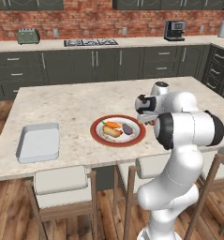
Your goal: Place one cooked food and one vegetable from the large plate to each tupperware container.
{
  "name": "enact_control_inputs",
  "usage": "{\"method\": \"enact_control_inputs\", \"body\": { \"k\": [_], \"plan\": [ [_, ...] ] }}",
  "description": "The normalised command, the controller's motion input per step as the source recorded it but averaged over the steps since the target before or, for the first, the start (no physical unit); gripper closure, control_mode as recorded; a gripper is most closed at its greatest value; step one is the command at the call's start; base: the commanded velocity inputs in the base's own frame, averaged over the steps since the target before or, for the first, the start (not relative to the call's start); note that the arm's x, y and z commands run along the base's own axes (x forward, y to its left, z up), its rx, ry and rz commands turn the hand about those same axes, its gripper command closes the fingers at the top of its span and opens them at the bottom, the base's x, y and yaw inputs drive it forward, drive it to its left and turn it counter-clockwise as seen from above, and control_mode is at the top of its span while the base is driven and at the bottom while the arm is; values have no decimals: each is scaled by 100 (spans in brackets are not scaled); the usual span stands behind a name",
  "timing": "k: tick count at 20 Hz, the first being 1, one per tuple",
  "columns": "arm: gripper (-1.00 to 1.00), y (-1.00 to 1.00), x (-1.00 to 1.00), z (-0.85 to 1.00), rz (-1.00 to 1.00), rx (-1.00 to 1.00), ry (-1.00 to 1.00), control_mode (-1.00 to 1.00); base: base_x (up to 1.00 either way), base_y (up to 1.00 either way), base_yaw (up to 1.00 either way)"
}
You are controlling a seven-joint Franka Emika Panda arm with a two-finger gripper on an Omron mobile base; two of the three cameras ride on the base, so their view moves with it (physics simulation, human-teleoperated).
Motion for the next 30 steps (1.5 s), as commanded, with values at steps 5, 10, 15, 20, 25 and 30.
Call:
{"method": "enact_control_inputs", "body": {
  "k": [5, 10, 15, 20, 25, 30],
  "plan": [
    [100, -77, 0, 37, -3, -1, -7, -100, 0, 0, 0],
    [100, -60, 3, 18, -6, -10, -16, -100, 0, 0, 0],
    [100, -58, 51, 0, -5, -4, 4, -100, 0, 0, 0],
    [100, -47, 47, -7, -5, -1, 0, -100, 0, 0, 0],
    [100, -34, 30, -46, 0, -1, -1, -100, 0, 0, 0],
    [100, -18, 47, -55, 0, 0, -4, -100, 0, 0, 0]
  ]
}}
